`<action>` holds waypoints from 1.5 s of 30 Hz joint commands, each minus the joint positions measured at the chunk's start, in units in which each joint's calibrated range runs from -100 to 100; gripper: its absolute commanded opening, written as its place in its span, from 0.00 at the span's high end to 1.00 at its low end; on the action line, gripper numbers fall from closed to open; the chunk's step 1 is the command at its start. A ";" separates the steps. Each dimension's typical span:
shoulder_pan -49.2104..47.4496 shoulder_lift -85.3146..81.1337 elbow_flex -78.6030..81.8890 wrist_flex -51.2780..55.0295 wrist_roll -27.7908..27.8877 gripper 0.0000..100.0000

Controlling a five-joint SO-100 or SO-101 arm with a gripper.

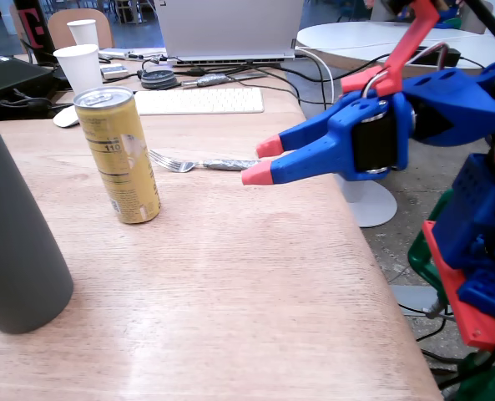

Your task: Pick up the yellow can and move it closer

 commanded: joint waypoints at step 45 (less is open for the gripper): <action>-1.27 73.47 -0.99 -75.95 3.76 0.71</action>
